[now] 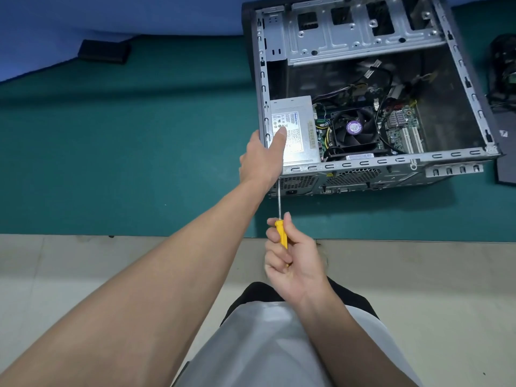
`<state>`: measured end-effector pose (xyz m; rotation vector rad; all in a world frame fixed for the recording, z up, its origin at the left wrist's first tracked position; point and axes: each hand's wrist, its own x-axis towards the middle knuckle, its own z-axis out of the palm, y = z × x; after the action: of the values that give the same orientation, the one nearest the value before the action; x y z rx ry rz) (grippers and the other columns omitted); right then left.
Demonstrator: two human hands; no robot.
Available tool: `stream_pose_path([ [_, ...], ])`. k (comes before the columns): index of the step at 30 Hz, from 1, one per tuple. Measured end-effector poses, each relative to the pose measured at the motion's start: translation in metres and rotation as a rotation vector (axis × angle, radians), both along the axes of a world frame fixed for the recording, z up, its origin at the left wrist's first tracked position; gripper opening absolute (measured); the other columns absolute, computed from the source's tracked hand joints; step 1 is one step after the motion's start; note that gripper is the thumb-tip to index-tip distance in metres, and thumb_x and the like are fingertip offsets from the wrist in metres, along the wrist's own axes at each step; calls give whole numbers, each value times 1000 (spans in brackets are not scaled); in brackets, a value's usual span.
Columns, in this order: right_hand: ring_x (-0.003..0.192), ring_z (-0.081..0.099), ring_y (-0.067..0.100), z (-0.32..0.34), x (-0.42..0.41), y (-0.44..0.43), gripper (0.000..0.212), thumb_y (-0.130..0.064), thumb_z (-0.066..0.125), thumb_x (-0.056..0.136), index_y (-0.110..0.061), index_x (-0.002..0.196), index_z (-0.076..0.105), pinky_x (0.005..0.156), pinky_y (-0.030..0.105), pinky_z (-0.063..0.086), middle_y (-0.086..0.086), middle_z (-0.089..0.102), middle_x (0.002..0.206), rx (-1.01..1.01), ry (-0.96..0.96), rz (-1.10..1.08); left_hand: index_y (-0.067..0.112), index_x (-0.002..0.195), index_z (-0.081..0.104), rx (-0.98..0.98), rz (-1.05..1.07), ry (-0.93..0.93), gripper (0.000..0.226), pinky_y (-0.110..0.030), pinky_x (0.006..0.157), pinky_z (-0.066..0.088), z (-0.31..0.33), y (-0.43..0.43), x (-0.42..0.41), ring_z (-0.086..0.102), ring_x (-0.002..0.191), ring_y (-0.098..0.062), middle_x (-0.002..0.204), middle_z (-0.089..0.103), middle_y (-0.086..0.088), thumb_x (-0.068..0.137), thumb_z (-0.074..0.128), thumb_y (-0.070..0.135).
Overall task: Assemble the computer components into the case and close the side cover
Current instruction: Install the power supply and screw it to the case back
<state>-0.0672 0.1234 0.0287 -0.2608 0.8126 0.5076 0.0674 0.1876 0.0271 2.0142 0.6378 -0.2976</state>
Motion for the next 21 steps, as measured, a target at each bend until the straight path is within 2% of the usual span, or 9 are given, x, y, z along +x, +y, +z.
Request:
stream_pose_path([
  [2,36,12,4,-1,1,-5,26,-27,55,84,-2,78,60,30,15,8,1,41,55,189,56,-21,19,152,24,1,-1,1,76,-41,111,26,0,0,0,29,141,-27,153,36,-2,93,41,63],
  [4,33,20,5,2,2,-2,27,-29,56,86,-3,81,58,29,16,13,3,47,56,29,23,21,18,152,25,7,-1,-2,76,-41,110,26,1,0,0,29,141,-27,152,37,-2,93,42,63],
  [5,34,27,8,2,2,2,28,-33,58,89,-6,82,57,31,20,19,3,50,57,-238,-41,96,18,151,27,10,0,-5,75,-41,110,27,1,0,0,31,140,-27,151,39,-2,93,42,63],
  [8,59,49,24,1,-5,15,28,-36,61,91,-10,83,57,57,32,31,1,54,63,-1451,-340,474,20,146,36,7,1,-18,69,-41,109,31,1,0,0,38,135,-27,144,47,-1,92,43,63],
  [11,66,47,30,-3,-1,17,29,-28,52,98,-5,81,58,61,33,21,8,58,65,-1716,-427,503,21,145,38,1,11,-25,67,-41,107,31,1,0,0,39,134,-27,142,49,-1,93,44,62],
  [13,54,38,23,-4,0,14,34,-26,50,98,-4,73,53,57,33,23,1,46,52,-1555,-419,485,20,148,33,1,18,-19,71,-41,109,29,1,-1,-1,35,137,-27,147,44,-1,93,44,63],
  [14,47,32,19,-3,2,11,36,-26,51,99,-2,72,53,51,31,24,-2,38,49,-1304,-382,410,20,149,32,2,19,-13,72,-41,110,28,1,-1,-1,34,138,-27,148,43,-1,92,43,63],
  [18,34,18,3,2,9,-6,27,-24,53,91,0,83,62,25,17,17,-2,36,52,92,-65,-6,21,143,41,10,15,-20,67,-46,110,32,1,0,0,40,133,-27,140,51,0,92,43,64],
  [21,38,20,2,5,6,-5,27,-30,54,88,-5,91,63,29,13,21,2,55,64,242,-43,-18,21,144,40,11,13,-15,68,-47,110,33,1,0,-1,40,133,-27,141,50,0,91,43,65],
])
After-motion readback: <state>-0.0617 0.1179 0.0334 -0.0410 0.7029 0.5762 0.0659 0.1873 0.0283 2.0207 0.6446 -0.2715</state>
